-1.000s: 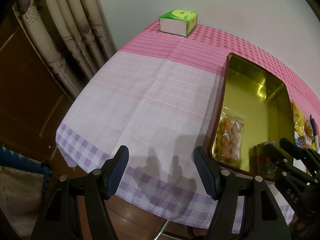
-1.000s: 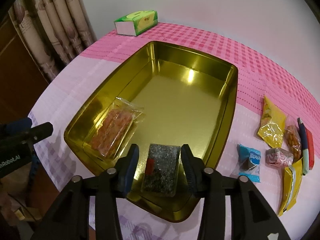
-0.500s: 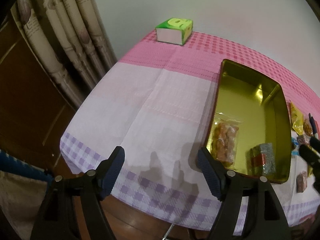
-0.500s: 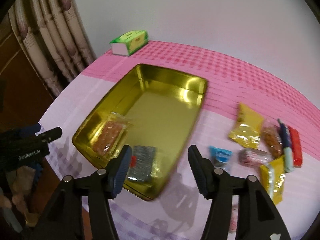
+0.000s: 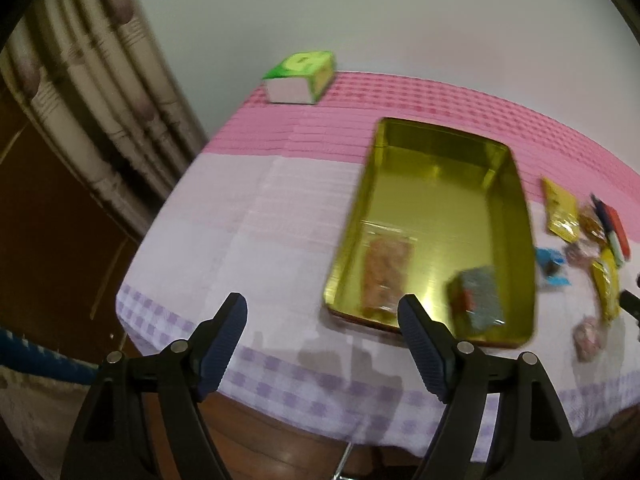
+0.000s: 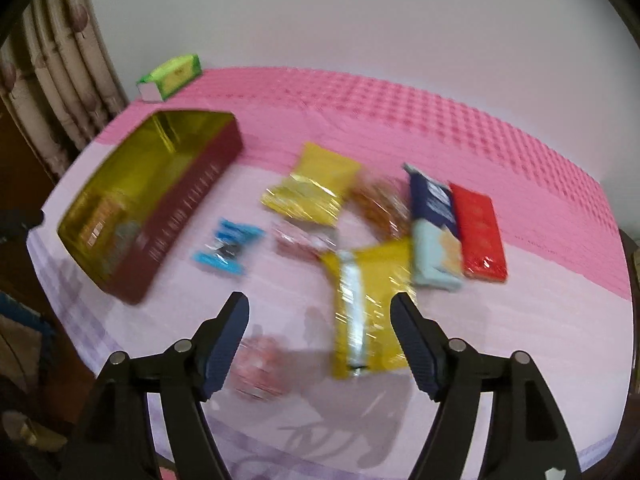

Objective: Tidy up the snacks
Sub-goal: 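Move the right tool to the yellow silver-striped bag and grasp it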

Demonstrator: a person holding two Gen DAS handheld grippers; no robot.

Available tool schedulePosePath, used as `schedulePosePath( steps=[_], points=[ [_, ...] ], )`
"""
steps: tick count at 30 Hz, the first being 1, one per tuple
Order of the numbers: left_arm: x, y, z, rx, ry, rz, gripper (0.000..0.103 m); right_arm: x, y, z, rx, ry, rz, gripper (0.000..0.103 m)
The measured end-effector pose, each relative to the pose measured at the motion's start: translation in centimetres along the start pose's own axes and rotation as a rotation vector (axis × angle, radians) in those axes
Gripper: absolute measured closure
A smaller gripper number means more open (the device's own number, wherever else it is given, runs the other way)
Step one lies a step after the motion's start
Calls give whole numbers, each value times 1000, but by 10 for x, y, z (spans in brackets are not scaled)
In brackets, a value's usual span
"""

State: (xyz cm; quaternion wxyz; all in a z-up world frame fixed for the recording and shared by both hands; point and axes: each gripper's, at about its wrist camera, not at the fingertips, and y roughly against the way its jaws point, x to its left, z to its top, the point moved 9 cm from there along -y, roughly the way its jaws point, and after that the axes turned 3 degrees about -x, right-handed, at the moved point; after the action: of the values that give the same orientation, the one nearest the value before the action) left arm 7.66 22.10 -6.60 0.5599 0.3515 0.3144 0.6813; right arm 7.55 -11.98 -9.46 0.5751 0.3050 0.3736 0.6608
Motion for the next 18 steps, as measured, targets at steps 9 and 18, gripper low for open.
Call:
schedulePosePath(
  steps=[9,18],
  points=[
    [-93,16,-12,50,-91,-134,21,-33,-33,-12,36,12,48,24],
    [-167,11,-26,104,-166,-198,21,-31,-53,-9,38,31,110,24]
  ],
)
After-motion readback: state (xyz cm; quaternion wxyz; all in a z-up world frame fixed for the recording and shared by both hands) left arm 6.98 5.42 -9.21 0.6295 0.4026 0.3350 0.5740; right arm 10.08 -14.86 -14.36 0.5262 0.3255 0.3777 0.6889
